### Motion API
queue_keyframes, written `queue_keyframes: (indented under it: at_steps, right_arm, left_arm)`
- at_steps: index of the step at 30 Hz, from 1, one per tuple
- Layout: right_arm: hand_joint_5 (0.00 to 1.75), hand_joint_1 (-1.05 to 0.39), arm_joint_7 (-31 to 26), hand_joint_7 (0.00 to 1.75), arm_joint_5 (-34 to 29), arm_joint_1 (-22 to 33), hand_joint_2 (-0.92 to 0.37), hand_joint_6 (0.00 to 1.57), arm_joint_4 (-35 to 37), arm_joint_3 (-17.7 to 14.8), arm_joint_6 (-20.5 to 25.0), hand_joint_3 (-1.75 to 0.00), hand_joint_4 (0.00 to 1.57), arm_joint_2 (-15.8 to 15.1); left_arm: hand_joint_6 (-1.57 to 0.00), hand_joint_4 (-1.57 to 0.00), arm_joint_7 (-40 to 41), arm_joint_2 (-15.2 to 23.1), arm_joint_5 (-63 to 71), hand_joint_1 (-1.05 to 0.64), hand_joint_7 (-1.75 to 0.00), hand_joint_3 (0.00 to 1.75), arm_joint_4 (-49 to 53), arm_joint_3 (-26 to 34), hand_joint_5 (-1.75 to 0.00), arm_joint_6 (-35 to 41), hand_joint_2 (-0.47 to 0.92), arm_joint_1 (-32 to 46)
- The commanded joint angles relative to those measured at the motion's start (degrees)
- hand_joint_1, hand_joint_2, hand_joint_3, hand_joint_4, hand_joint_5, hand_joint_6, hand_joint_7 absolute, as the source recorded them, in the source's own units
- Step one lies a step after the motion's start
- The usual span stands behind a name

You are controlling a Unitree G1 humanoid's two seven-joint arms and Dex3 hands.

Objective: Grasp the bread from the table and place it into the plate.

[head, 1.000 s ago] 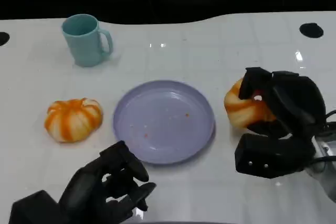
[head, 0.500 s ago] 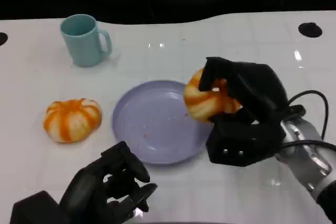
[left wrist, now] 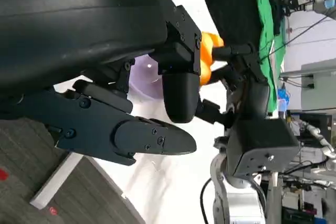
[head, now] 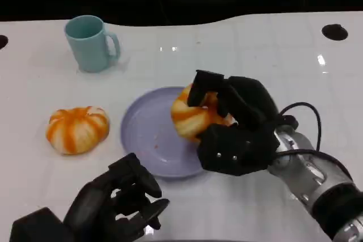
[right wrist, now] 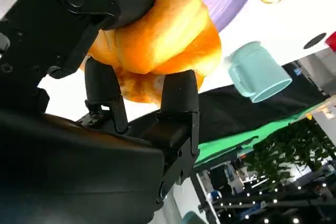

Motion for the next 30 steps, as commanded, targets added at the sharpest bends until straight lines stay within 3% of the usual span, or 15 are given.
queue_keyframes:
  at_steps: [1, 2, 3, 4, 6, 8, 10, 15, 23, 30]
  right_arm:
    - [1.74, -0.12, 3.21, 1.01, 3.83, -1.38, -0.4, 0.85, 0.87, -1.53, -0.42, -1.15, 0.83, 1.2]
    - [1.56, -0.15, 5.39, 0.77, 4.76, -1.26, -0.47, 0.78, 0.41, -1.64, 0.38, -1.0, 0.71, 1.3]
    - [1.15, -0.19, 7.15, 0.47, 5.37, -1.14, -0.58, 0.65, -0.07, -1.65, 0.98, -0.8, 0.51, 1.26]
    - [0.9, -0.21, 8.81, 0.31, 5.82, -0.99, -0.65, 0.62, -0.56, -1.55, 1.16, -0.66, 0.48, 1.06]
    - [0.47, -0.34, 11.58, 0.07, 5.63, -0.8, -0.83, 0.42, -1.57, -0.84, 1.07, -0.34, 0.24, 0.21]
    - [0.35, -0.43, 13.23, 0.02, 4.94, -0.58, -0.9, 0.32, -2.55, -0.23, 1.29, -0.24, 0.13, -0.46]
    - [0.34, -0.53, 14.33, 0.0, 4.67, -0.13, -0.92, 0.25, -3.72, 0.08, 1.65, -0.24, 0.03, -0.93]
    - [0.26, -0.64, 17.2, 0.0, 4.89, 1.49, -0.92, 0.19, -7.7, 0.1, 2.85, -0.3, 0.0, -2.12]
    - [0.32, -0.64, 20.6, 0.01, 6.18, 6.36, -0.92, 0.21, -17.59, -1.38, 3.79, -0.3, 0.0, -5.11]
    - [0.54, -0.58, 22.5, 0.04, 10.64, 12.6, -0.92, 0.26, -26.56, -4.46, 0.79, -0.27, 0.0, -8.22]
  left_arm:
    - [-0.44, -0.62, 0.03, 0.57, -0.12, -0.52, -1.67, 0.23, -0.48, 0.02, -1.75, 0.17, 0.92, 0.61]
    - [-0.44, -0.62, 0.07, 0.56, -0.1, -0.51, -1.67, 0.23, -0.54, -0.02, -1.75, 0.29, 0.92, 0.63]
    - [-0.44, -0.62, 0.11, 0.57, -0.02, -0.51, -1.67, 0.23, -0.59, -0.06, -1.75, 0.35, 0.92, 0.63]
    - [-0.44, -0.62, 0.11, 0.6, 0.07, -0.51, -1.67, 0.23, -0.6, -0.09, -1.75, 0.29, 0.92, 0.63]
    - [-0.43, -0.61, 0.07, 0.59, -0.03, -0.51, -1.68, 0.23, -0.68, -0.1, -1.75, 0.27, 0.92, 0.7]
    - [-0.43, -0.61, 0.09, 0.63, -0.04, -0.51, -1.68, 0.23, -0.8, -0.09, -1.75, 0.29, 0.92, 0.77]
    - [-0.43, -0.61, 0.04, 0.66, -0.08, -0.51, -1.68, 0.23, -0.84, -0.08, -1.75, 0.22, 0.92, 0.8]
    - [-0.43, -0.61, 0.22, 0.65, 0.08, -0.52, -1.69, 0.23, -1.03, -0.1, -1.75, 0.29, 0.92, 0.84]
    - [-0.43, -0.63, 0.31, 0.67, 0.4, -0.53, -1.69, 0.24, -0.69, -0.17, -1.75, -0.02, 0.92, 0.61]
    - [-0.44, -0.65, 0.35, 0.59, 0.3, -0.54, -1.68, 0.23, -0.5, -0.22, -1.75, 0.16, 0.92, 0.46]
